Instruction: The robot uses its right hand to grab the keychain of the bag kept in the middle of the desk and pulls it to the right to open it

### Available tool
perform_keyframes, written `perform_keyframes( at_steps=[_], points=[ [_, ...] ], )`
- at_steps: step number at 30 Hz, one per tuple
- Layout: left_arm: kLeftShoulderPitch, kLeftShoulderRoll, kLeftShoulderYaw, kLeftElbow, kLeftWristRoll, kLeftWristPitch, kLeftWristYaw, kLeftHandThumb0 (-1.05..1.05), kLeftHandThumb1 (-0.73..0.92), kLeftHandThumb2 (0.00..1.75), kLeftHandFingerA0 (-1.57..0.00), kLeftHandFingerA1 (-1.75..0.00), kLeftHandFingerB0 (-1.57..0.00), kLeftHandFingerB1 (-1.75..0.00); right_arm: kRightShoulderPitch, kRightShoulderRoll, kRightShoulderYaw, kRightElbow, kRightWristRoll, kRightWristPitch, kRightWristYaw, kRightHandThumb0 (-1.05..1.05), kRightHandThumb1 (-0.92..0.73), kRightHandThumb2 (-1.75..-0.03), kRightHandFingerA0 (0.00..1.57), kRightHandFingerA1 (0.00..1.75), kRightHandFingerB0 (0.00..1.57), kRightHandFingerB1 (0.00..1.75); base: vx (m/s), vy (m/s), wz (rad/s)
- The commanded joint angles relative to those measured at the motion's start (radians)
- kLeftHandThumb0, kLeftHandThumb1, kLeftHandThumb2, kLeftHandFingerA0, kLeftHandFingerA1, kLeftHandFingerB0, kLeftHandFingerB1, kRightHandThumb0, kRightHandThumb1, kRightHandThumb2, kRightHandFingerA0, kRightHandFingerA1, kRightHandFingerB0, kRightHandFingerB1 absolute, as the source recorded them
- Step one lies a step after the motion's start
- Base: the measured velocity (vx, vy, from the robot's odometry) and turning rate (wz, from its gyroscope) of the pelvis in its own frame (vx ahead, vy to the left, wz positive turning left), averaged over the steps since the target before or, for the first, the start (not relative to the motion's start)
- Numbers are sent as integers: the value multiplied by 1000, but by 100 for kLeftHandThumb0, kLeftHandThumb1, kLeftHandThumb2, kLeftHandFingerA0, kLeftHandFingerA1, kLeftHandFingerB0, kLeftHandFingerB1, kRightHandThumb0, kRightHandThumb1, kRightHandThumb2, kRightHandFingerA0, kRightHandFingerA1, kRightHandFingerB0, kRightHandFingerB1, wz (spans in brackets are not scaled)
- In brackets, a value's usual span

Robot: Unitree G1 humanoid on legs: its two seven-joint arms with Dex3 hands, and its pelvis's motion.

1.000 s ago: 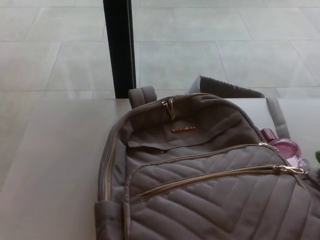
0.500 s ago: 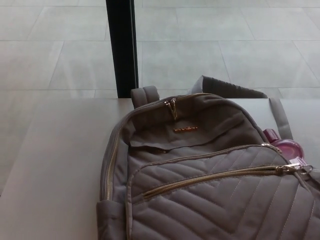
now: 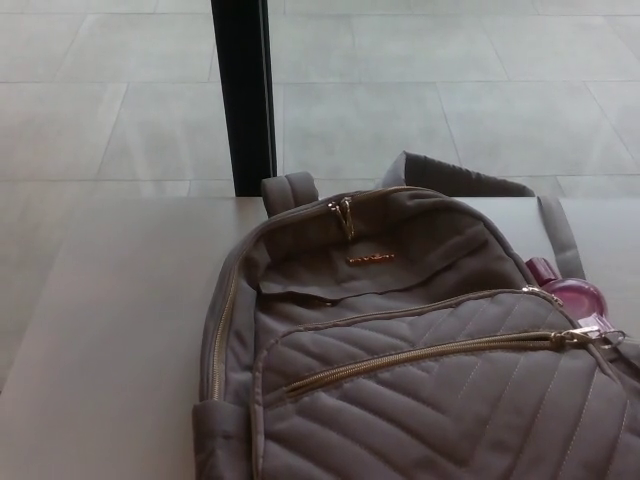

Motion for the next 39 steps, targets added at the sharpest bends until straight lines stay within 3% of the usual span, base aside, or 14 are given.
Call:
perform_keyframes(
  at_steps=[1, 2, 5, 6, 7, 8, 13, 16, 17, 18, 19, 25, 38, 39],
  points=[
    [3, 18, 21, 1, -17, 33, -5, -82, 92, 72, -63, -61, -57, -48, -12, 98, -308, 477, 376, 225, -92, -56, -54, -79, 98, 128, 4, 51, 0, 0, 0],
    [2, 20, 24, 4, -19, 38, -7, -88, 76, 91, -62, -64, -54, -52, -12, 104, -305, 508, 374, 228, -103, -52, -52, -77, 109, 130, 5, 52, 0, 0, 0],
    [-1, 23, 25, 4, -20, 48, -13, -83, 92, 71, -63, -61, -56, -47, 28, 102, -213, 563, 308, 165, -40, -45, -62, -59, 88, 118, 11, 46, 0, 0, 0],
    [-5, 24, 31, 0, -29, 59, -20, -80, 73, 112, -59, -68, -50, -58, 55, 96, -167, 584, 283, 115, 19, -43, -65, -59, 55, 95, 11, 47, 0, 0, 0],
    [-5, 25, 32, -1, -29, 59, -20, -80, 73, 112, -59, -68, -50, -58, 55, 91, -161, 596, 283, 105, 24, -43, -65, -59, 55, 95, 11, 47, 0, 0, 0],
    [-5, 25, 30, -2, -27, 61, -18, -83, 92, 71, -61, -62, -55, -47, 61, 90, -145, 593, 273, 95, 36, -44, -65, -59, 47, 95, 11, 50, 0, 0, 0],
    [-13, 29, 21, 14, -13, 65, -19, -83, 92, 71, -63, -61, -54, -46, 77, 69, -33, 601, 248, 8, 151, -59, -52, -86, 29, 72, 11, 49, 0, 0, 0],
    [-10, 30, 23, 17, -9, 69, -14, -83, 92, 68, -63, -57, -54, -44, 67, 54, 5, 615, 269, -13, 175, -60, -53, -86, 30, 72, 16, 50, 0, 0, 0],
    [-7, 29, 31, 14, -17, 73, -16, -80, 89, 67, -63, -59, -54, -44, 71, 49, 21, 616, 279, -38, 195, -56, -67, -60, 45, 82, 28, 45, 0, 0, 0],
    [-4, 27, 41, 7, -28, 74, -27, -79, 88, 66, -61, -59, -52, -44, 75, 44, 38, 612, 287, -48, 211, -55, -53, -90, 50, 76, 27, 54, 0, 0, 0],
    [-5, 28, 46, 5, -30, 78, -33, -77, 88, 66, -61, -59, -52, -43, 73, 38, 57, 619, 286, -52, 211, -52, -66, -60, 54, 73, 36, 42, 0, 0, 0],
    [-10, 37, 27, 0, -1, 89, -29, -78, 87, 67, -60, -55, -51, -43, 82, -7, 197, 691, 265, -110, 180, -51, -65, -59, 66, 78, 44, 45, 0, 0, 0],
    [-13, 44, 15, -4, 4, 94, -22, -80, 89, 67, -62, -60, -54, -44, 89, -39, 291, 691, 335, -111, 206, -54, -67, -60, 66, 76, 34, 44, 0, 0, 0],
    [-12, 44, 11, -7, 9, 92, -17, -76, 71, 109, -59, -69, -49, -57, 90, -42, 307, 690, 328, -116, 204, -55, -67, -60, 65, 77, 34, 45, 0, 0, 0]
  ],
)
